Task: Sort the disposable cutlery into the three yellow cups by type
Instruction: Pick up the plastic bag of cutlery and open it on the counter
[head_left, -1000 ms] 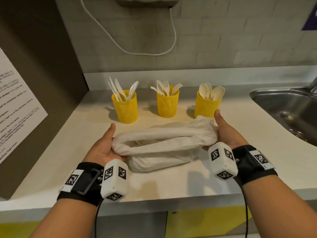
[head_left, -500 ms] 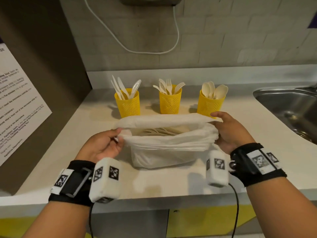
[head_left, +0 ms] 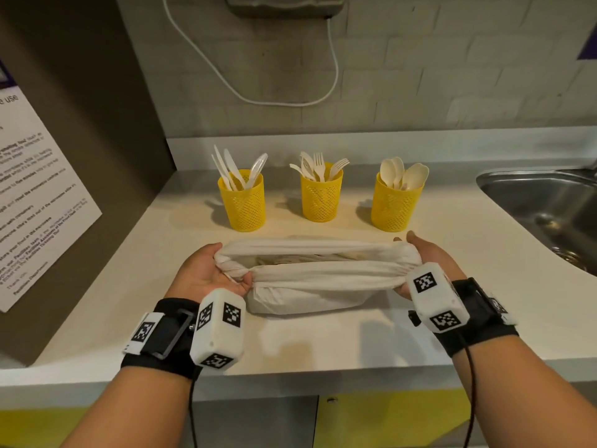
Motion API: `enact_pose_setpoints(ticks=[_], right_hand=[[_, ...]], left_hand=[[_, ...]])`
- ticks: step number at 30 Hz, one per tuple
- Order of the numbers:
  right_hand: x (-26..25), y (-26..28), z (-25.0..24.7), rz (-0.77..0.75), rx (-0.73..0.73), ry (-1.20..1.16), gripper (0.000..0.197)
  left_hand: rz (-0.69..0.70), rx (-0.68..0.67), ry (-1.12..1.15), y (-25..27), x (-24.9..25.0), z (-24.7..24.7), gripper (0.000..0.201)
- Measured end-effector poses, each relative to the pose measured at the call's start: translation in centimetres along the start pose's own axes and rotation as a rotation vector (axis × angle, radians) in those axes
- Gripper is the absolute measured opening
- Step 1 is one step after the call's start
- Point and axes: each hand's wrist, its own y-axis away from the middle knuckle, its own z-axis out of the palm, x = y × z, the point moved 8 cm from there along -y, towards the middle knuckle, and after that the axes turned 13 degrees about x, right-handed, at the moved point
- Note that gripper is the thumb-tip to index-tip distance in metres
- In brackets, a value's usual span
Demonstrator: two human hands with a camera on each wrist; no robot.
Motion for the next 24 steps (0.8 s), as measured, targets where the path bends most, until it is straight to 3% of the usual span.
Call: enact_pose_setpoints(ticks=[3,5,9,12,14,15,17,19,22,24], right_hand=[[-0.4,2.3,0.6,0.017,-0.059,0.033,0.051],[-0.6,3.3,1.7,-0.012,-0.177,0.067,0.034],[-1.0,2.3,1.7,-0.172,-0.114,0.139,0.05],[-1.0,3.3,2.6,-0.214,-0.222,0.094,0.056],[-1.2,3.8,2.6,-0.278,-0.258,0.25,0.056],[-1.6,3.6,2.5,-0.381,-0.218,0.482,0.051],[-3.2,3.1,2.2,-0.64,0.001,0.992,0.032],[-4.6,2.9,1.8,-0.797,0.227,1.232,0.027],[-4.8,2.5,1.5,-0.829,0.306,1.168,0.032],[-4.4,2.7,1.2,-0.701,0.253,0.793,0.036]], left_hand=[[0.023,0.033,-0.043,0.0,0.3,-0.3,0.027],[0.049,0.046,-0.083,-0.2,0.5,-0.6,0.034],[0.222,0.067,-0.153,-0.4,0.7,-0.6,0.042],[0.355,-0.046,-0.178,0.1,1.1,0.4,0.033],[0.472,0.008,-0.273,0.5,1.9,-0.1,0.019],[0.552,0.078,-0.352,0.6,2.7,-0.5,0.011],[0.754,0.268,-0.632,1.1,4.4,-1.5,0.012],[0.955,0.43,-0.984,2.1,5.7,-1.7,0.019],[1.105,0.453,-1.292,3.8,5.5,-1.0,0.02],[1.125,0.388,-1.242,4.4,5.1,-0.4,0.014]])
